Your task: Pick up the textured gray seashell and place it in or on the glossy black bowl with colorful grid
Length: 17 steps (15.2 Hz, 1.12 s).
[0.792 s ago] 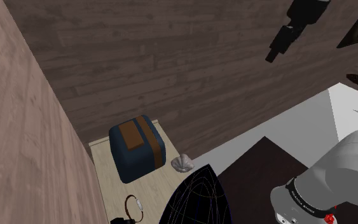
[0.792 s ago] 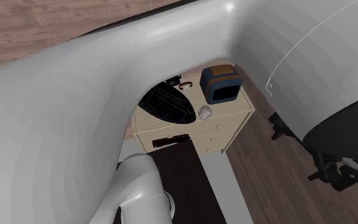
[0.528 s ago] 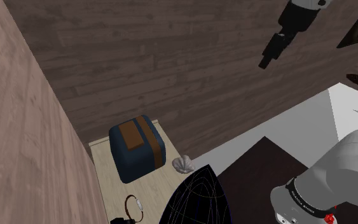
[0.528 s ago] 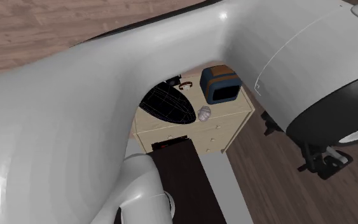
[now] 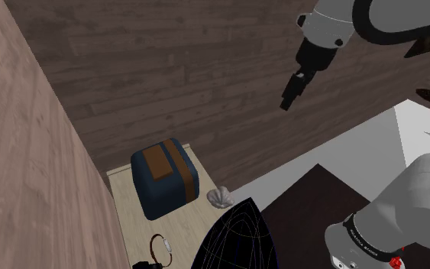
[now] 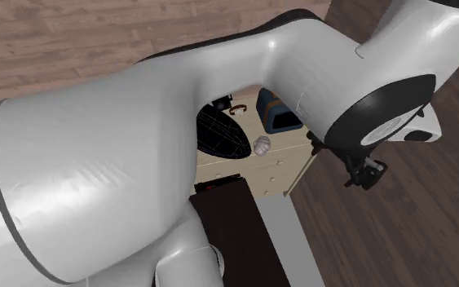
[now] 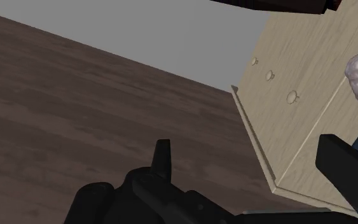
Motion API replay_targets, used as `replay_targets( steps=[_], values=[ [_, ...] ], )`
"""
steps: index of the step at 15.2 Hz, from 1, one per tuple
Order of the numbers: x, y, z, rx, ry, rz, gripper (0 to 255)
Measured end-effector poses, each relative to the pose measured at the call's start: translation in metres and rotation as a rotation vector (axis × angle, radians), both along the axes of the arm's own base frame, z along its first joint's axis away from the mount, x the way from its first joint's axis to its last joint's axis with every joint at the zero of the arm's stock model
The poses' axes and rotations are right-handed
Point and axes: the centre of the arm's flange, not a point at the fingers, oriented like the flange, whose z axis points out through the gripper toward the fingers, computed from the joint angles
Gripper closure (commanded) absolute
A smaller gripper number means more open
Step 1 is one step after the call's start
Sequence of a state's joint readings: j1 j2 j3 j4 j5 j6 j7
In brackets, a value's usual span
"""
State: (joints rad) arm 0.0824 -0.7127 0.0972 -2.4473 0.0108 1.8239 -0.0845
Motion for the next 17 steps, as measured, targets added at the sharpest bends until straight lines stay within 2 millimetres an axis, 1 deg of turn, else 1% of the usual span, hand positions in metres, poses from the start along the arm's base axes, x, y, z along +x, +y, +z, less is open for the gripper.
replay_targets(
  steps=[1, 2, 6, 9, 11, 13, 17],
  values=[
    [0.003, 0.012, -0.009, 0.001, 0.004, 0.014, 0],
    [0.002, 0.023, -0.015, 0.002, 0.008, 0.027, 0],
    [0.008, 0.060, -0.048, 0.006, 0.025, 0.082, 0],
    [0.008, 0.092, -0.075, 0.008, 0.038, 0.123, 0],
    [0.008, 0.110, -0.090, 0.010, 0.046, 0.151, 0],
    [0.009, 0.128, -0.111, 0.012, 0.055, 0.178, 0],
    [0.009, 0.168, -0.138, 0.015, 0.071, 0.233, 0]
  ],
)
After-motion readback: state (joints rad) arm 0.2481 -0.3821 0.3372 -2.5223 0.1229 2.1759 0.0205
